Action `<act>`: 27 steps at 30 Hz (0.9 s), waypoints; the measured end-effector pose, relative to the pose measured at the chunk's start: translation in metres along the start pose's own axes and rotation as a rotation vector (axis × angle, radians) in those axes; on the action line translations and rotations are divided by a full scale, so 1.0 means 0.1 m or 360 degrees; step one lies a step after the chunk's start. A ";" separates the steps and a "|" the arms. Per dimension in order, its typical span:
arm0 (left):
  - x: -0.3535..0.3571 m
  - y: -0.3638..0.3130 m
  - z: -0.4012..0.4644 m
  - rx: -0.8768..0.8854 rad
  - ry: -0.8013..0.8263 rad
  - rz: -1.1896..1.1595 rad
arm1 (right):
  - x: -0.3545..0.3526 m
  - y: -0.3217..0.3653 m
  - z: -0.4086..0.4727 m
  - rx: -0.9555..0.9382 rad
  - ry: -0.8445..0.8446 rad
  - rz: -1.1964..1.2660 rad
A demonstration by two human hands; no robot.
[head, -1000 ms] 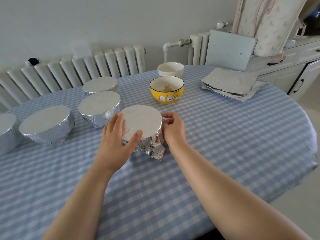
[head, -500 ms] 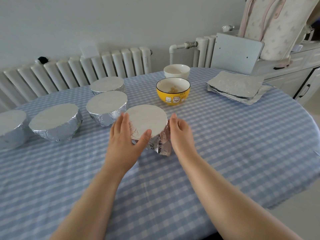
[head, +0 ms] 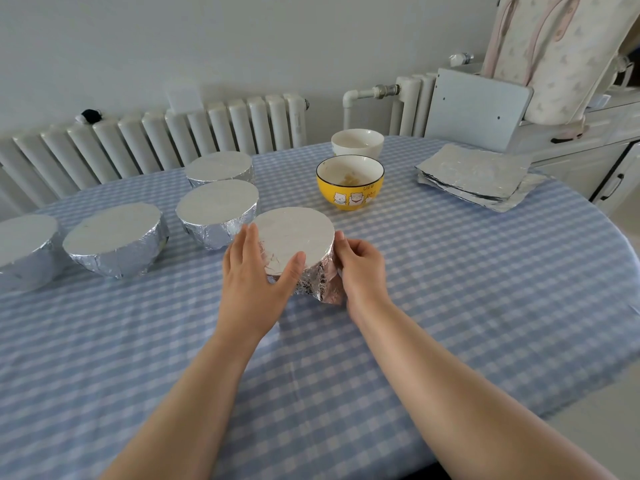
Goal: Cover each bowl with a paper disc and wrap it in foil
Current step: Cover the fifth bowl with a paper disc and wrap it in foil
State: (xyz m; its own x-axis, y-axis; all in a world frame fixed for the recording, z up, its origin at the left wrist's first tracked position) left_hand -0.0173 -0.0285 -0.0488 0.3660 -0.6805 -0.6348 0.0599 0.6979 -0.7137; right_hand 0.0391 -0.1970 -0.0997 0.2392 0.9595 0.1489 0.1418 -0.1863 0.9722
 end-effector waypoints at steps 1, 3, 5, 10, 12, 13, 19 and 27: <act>0.00 0.00 0.00 -0.0003 -0.0003 -0.0016 | 0.00 0.00 0.00 0.0007 -0.0006 0.0032; 0.00 0.01 0.01 -0.0006 -0.0012 -0.0033 | 0.01 0.00 0.01 0.0006 -0.0023 0.0068; 0.00 0.04 0.03 -0.0008 -0.0019 -0.0029 | 0.03 0.01 0.02 -0.0012 -0.0041 0.0072; -0.01 0.06 0.05 -0.0017 -0.0022 -0.0036 | 0.06 0.06 0.05 -0.0069 -0.0031 0.0057; -0.01 0.04 0.04 -0.0020 -0.0026 -0.0035 | 0.07 0.06 0.06 -0.0056 -0.0022 0.0044; -0.01 0.03 0.03 -0.0021 -0.0026 -0.0026 | 0.08 0.05 0.07 -0.0028 -0.0018 0.0047; 0.04 -0.01 0.02 0.0040 -0.0018 0.0065 | 0.05 -0.01 0.16 0.0149 -0.0004 0.0026; 0.04 -0.03 0.01 0.0025 -0.0005 0.0061 | 0.00 0.08 0.19 -0.0047 -0.0073 -0.0250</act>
State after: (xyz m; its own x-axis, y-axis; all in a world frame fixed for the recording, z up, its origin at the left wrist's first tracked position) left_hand -0.0147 -0.0330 -0.0493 0.3711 -0.6527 -0.6605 0.0606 0.7268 -0.6842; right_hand 0.0586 -0.2030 -0.0952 0.2603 0.9654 -0.0130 0.1525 -0.0278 0.9879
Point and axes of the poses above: each hand's wrist, its own z-axis towards the middle knuckle, its own x-axis out of the palm, y = z × x, the point moved 7 cm from there along z, towards the middle knuckle, and after that the axes turned 3 degrees about -z, right-handed, at the moved point
